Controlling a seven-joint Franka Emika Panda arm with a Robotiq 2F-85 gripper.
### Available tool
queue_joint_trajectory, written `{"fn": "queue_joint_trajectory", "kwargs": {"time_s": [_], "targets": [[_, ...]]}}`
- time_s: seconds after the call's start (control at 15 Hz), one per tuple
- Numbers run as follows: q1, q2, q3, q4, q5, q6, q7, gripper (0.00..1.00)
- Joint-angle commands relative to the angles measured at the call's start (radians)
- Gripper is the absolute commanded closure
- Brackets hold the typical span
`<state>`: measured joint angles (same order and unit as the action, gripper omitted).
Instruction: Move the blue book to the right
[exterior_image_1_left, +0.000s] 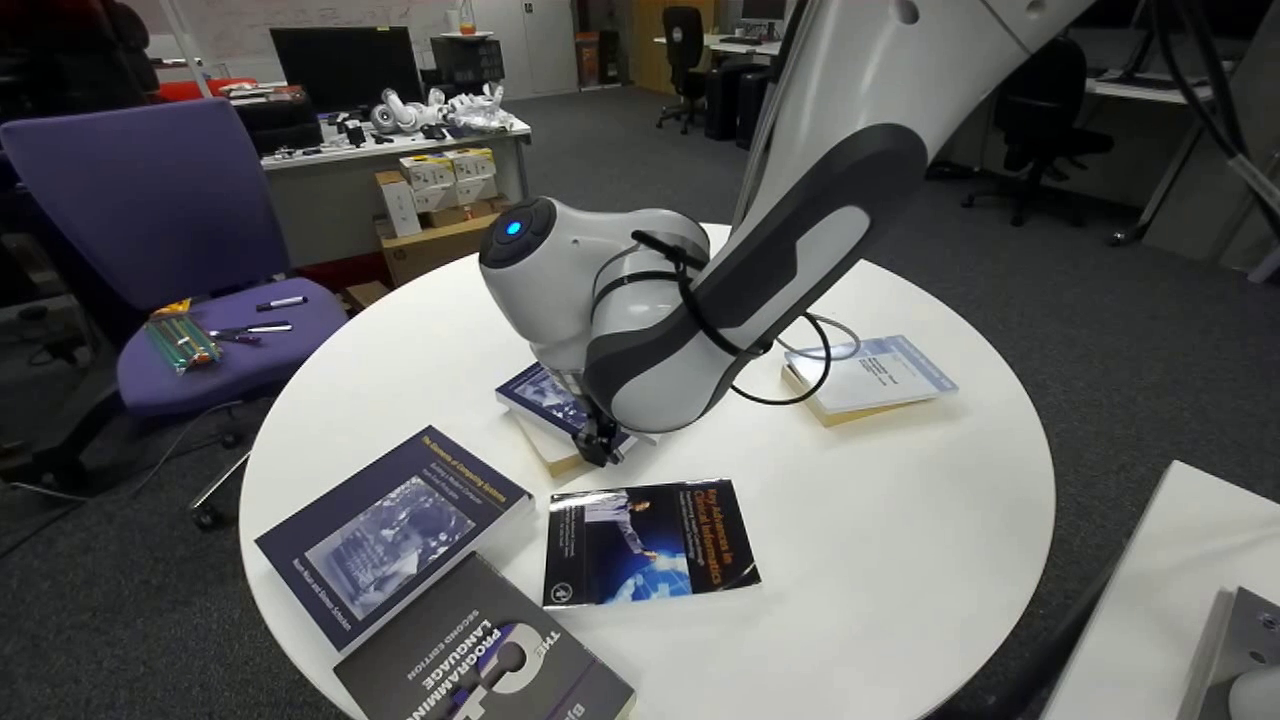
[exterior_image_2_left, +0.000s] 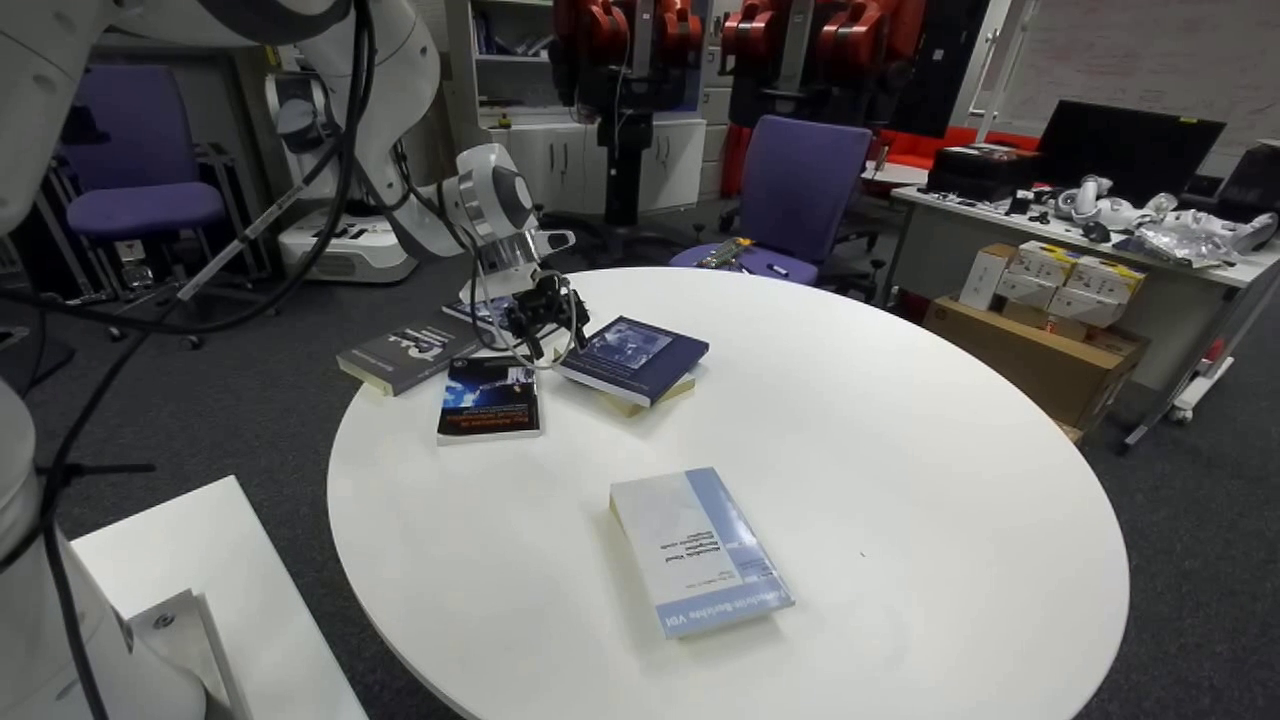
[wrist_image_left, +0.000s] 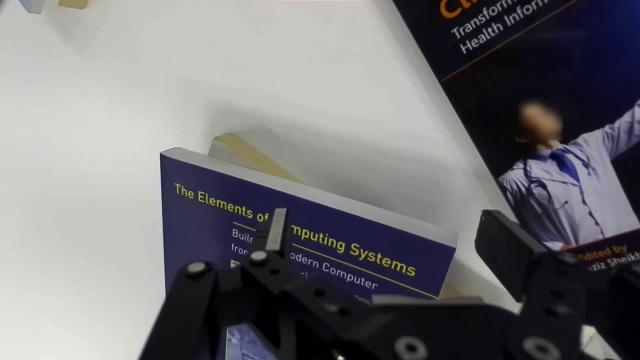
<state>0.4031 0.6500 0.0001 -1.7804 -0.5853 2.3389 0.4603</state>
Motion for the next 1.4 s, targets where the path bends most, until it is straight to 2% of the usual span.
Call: {"fn": "queue_joint_trajectory", "kwargs": {"time_s": [0.0, 0.4, 0.93, 1.33], "targets": [[0.047, 0.019, -0.045, 0.022, -0.048, -0.025, 0.038, 0.00], [0.065, 0.094, -0.071, 0.116, -0.114, -0.044, 0.023, 0.00], [0.061, 0.171, -0.039, 0.217, -0.084, -0.036, -0.017, 0.00], [0.066, 0.228, -0.046, 0.272, -0.073, -0.057, -0.016, 0.00]]}}
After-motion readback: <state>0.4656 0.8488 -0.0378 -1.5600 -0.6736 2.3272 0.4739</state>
